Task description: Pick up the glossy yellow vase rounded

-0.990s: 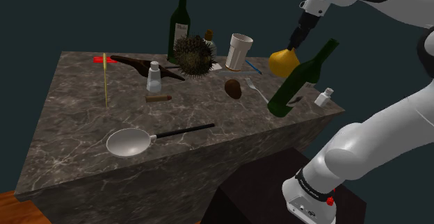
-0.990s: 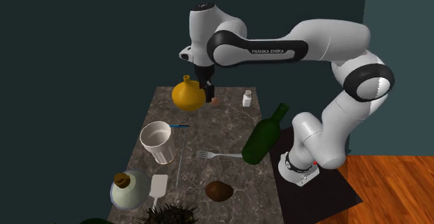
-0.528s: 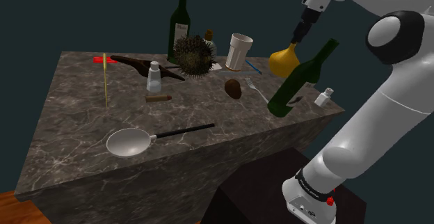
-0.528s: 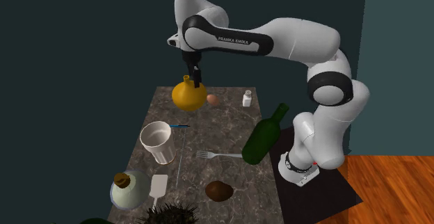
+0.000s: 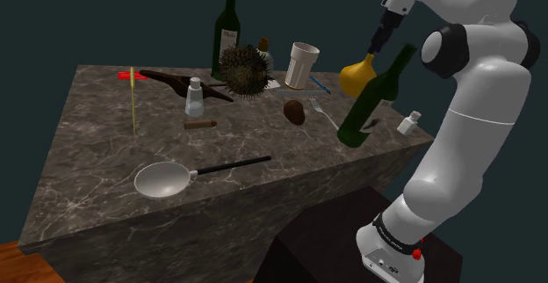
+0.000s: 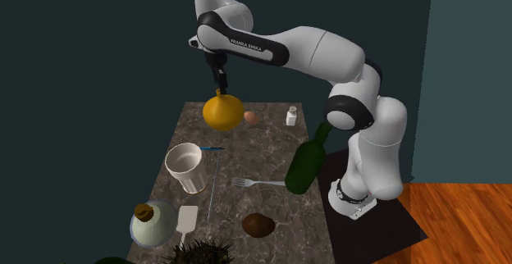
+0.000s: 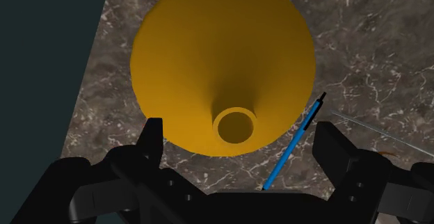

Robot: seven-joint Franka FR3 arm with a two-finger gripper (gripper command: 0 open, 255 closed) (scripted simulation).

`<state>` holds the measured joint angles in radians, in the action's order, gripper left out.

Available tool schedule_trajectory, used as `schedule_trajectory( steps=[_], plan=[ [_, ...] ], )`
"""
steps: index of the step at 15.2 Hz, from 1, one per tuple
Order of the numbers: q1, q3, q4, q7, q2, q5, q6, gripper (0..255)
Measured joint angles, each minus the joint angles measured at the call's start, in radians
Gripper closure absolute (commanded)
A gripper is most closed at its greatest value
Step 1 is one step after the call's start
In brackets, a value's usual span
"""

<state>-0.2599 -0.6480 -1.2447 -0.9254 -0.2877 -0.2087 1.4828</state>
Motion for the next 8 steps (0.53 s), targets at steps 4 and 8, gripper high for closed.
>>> schedule_trajectory(
  steps=[4, 8],
  plan=[
    [0.017, 0.001, -0.083, 0.001, 0.020, 0.013, 0.066, 0],
    [0.025, 0.002, -0.111, 0.003, 0.030, 0.019, 0.086, 255]
  ],
)
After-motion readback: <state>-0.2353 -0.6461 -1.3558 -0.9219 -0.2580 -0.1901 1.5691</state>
